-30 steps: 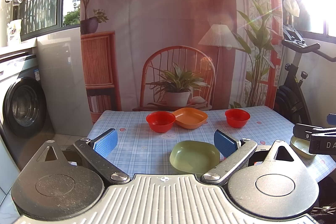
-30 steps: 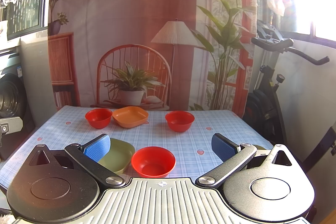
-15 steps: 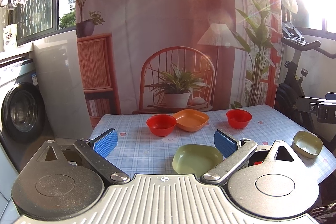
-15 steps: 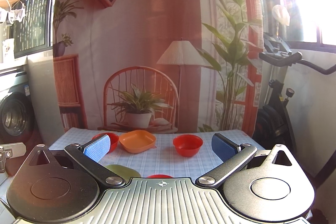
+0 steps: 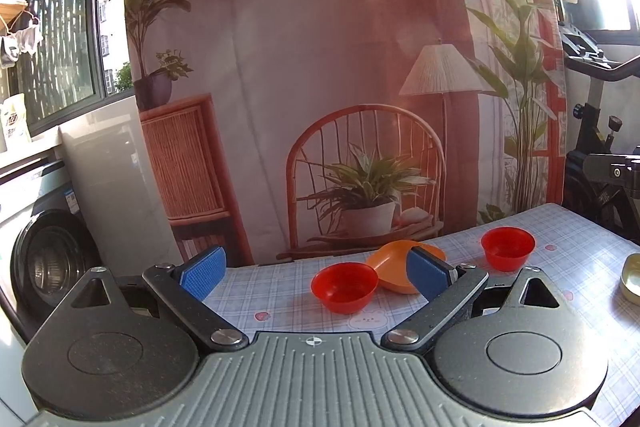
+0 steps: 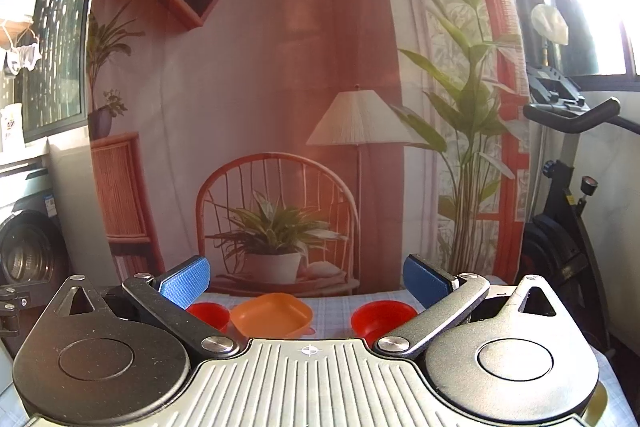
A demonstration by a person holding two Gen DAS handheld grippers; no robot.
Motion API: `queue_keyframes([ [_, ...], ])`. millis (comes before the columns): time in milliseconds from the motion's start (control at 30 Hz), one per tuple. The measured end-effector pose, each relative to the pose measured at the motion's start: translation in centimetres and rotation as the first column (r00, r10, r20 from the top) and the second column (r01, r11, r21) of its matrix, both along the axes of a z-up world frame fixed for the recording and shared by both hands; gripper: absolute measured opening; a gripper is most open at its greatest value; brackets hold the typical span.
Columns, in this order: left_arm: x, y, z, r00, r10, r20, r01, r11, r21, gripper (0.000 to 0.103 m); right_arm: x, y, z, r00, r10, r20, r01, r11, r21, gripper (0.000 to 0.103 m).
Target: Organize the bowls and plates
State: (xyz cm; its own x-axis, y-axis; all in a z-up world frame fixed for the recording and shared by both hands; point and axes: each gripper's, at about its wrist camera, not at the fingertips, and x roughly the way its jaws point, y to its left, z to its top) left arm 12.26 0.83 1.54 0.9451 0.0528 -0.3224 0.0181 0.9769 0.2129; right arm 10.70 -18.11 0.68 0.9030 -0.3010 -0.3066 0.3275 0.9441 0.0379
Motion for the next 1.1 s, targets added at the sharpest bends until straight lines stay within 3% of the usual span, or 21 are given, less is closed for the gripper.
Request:
queue_keyframes([
  [433,8.1,4.7,-0.7,0.997,0.026,-0.071,-0.027,0.999,-0.024,0.087,8.9,1.3,-3.7,0.983,0.088,-0.164,-0.083,0.996,0.037,0.103],
  [567,9.7,5.6,-2.0,0.993,0.015,-0.12,-0.018,0.999,-0.03,0.087,11.1,1.2,-5.4,0.974,0.097,-0.203,-0.084,0.994,0.073,0.101],
  [733,11.8,6.8,-3.8,0.983,0.003,-0.181,-0.015,0.998,-0.064,0.078,13.3,0.9,-6.7,0.965,0.114,-0.237,-0.098,0.992,0.077,0.097],
  [867,13.8,8.5,-4.9,0.978,0.016,-0.209,-0.041,0.992,-0.116,0.074,14.9,0.4,-7.3,0.963,0.123,-0.241,-0.108,0.991,0.074,0.09],
  [967,15.5,9.4,-5.6,0.973,0.007,-0.23,-0.041,0.989,-0.144,0.055,16.8,0.3,-7.8,0.961,0.124,-0.246,-0.111,0.992,0.065,0.086],
  [1100,18.1,10.1,-6.9,0.969,-0.008,-0.248,-0.036,0.984,-0.172,0.053,19.9,0.3,-9.2,0.954,0.161,-0.255,-0.146,0.986,0.074,0.074],
])
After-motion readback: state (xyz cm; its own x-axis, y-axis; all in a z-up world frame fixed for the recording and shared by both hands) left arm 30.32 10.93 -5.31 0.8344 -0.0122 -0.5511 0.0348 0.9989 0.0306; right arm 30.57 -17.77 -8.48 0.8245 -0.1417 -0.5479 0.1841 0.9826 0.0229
